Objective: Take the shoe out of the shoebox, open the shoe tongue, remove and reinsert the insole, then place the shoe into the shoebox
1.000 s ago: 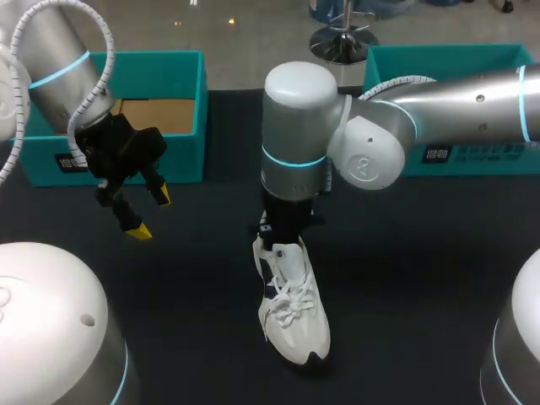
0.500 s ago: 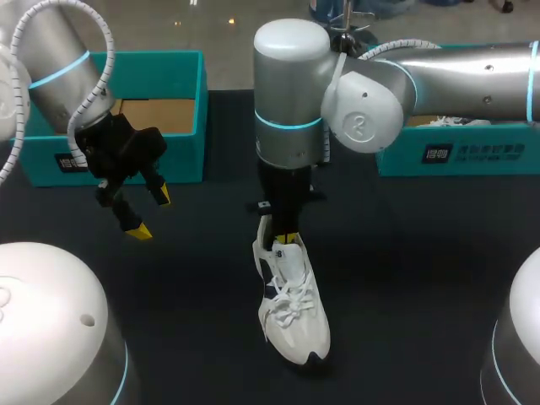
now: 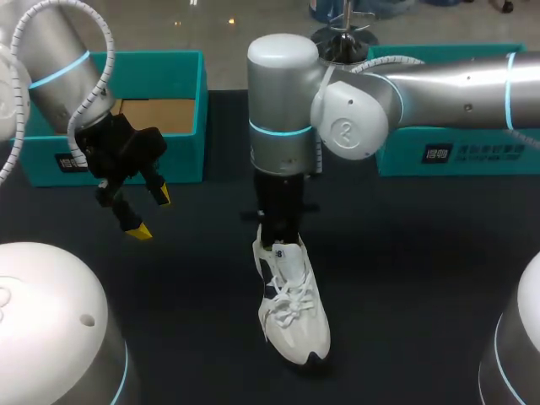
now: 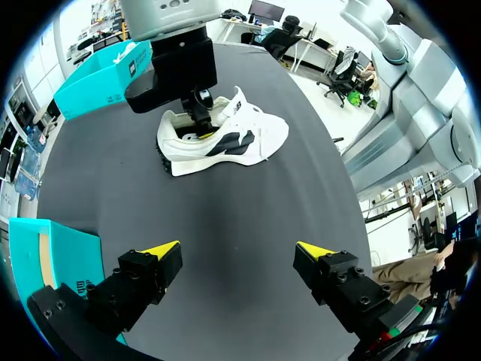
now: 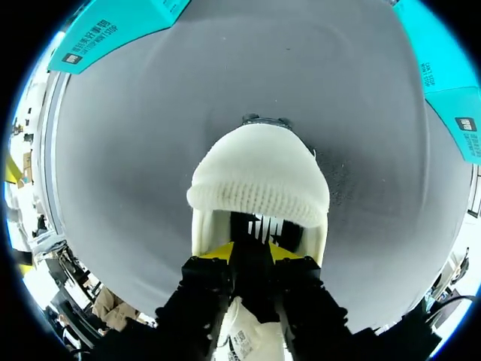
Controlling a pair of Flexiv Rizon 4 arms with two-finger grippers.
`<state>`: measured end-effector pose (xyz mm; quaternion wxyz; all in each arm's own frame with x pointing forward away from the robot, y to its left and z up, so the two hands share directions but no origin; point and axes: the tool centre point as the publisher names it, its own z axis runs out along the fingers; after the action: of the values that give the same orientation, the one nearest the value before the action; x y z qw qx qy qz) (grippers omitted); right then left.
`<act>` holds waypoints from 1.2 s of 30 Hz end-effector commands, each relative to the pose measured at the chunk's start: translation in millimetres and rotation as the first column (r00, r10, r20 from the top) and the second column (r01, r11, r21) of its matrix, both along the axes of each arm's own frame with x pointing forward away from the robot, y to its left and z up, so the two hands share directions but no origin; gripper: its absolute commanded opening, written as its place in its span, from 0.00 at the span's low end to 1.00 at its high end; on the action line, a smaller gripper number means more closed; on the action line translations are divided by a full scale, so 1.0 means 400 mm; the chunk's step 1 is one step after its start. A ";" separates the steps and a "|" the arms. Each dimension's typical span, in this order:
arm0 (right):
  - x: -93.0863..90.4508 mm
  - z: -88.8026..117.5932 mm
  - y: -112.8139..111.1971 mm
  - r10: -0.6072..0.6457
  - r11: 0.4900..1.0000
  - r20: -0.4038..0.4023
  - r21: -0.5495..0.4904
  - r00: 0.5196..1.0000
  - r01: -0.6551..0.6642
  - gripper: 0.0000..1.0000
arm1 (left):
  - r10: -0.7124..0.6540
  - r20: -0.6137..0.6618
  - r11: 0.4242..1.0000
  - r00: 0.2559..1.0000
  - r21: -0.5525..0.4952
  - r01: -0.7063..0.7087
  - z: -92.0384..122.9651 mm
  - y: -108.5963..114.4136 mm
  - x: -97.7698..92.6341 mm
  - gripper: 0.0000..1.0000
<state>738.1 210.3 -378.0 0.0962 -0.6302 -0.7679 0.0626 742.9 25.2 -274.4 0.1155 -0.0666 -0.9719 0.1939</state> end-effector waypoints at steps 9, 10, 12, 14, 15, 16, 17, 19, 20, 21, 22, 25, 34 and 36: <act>-0.009 -0.022 0.012 0.000 1.000 -0.038 0.003 0.999 0.000 1.00 | -0.001 0.000 1.000 1.000 0.002 0.001 -0.001 0.001 0.000 1.00; -0.010 -0.023 0.011 -0.001 1.000 -0.039 0.002 0.999 0.001 1.00 | -0.001 0.000 1.000 1.000 0.002 0.001 -0.001 0.001 0.000 1.00; -0.012 -0.026 0.009 -0.005 1.000 -0.043 0.001 0.999 0.005 1.00 | -0.001 0.000 1.000 1.000 0.002 0.001 -0.001 0.001 0.000 1.00; -0.013 -0.026 0.008 -0.007 1.000 -0.046 0.001 0.999 0.007 1.00 | -0.001 0.000 1.000 1.000 0.002 0.001 -0.001 0.001 0.000 1.00; -0.013 -0.026 0.009 -0.007 1.000 -0.046 0.001 0.999 0.007 1.00 | -0.001 0.000 1.000 1.000 0.002 0.001 -0.001 0.001 0.000 1.00; -0.013 -0.027 0.009 -0.006 1.000 -0.046 0.001 0.999 0.006 1.00 | -0.001 0.000 1.000 1.000 0.002 0.001 -0.001 0.001 0.000 1.00; -0.013 -0.027 0.010 -0.006 1.000 -0.046 0.000 0.999 0.006 1.00 | -0.001 0.000 1.000 1.000 0.002 0.001 -0.001 0.001 0.000 1.00; -0.012 -0.026 0.012 -0.005 1.000 -0.041 -0.002 0.999 0.005 1.00 | -0.001 0.000 1.000 1.000 0.002 0.001 -0.001 0.001 0.000 1.00; -0.011 -0.024 0.014 -0.003 1.000 -0.034 -0.006 0.999 0.002 1.00 | -0.001 0.000 1.000 1.000 0.002 0.001 -0.001 0.001 0.000 1.00; -0.012 -0.021 0.016 -0.002 1.000 -0.030 -0.011 1.000 0.002 1.00 | -0.001 0.000 1.000 1.000 0.002 0.001 -0.001 0.001 0.000 1.00; -0.012 -0.018 0.018 0.000 1.000 -0.026 -0.014 1.000 0.000 1.00 | -0.001 0.000 1.000 1.000 0.002 0.001 -0.001 0.001 0.000 1.00; -0.013 0.001 0.018 0.001 1.000 0.003 -0.031 1.000 -0.001 1.00 | -0.001 0.000 1.000 1.000 0.002 0.001 -0.001 0.001 0.000 1.00; -0.006 0.089 -0.013 -0.017 0.996 0.099 -0.085 0.995 0.025 1.00 | -0.001 0.000 1.000 1.000 0.002 0.001 -0.001 0.001 0.000 1.00; -0.010 0.108 -0.022 -0.021 0.994 0.110 -0.103 0.994 0.032 1.00 | -0.001 0.000 1.000 1.000 0.002 0.001 -0.001 0.001 0.000 1.00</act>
<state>739.5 207.0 -350.3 0.0351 -0.6452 -0.7597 0.0728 742.9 25.3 -274.4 0.1155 -0.0666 -0.9719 0.1939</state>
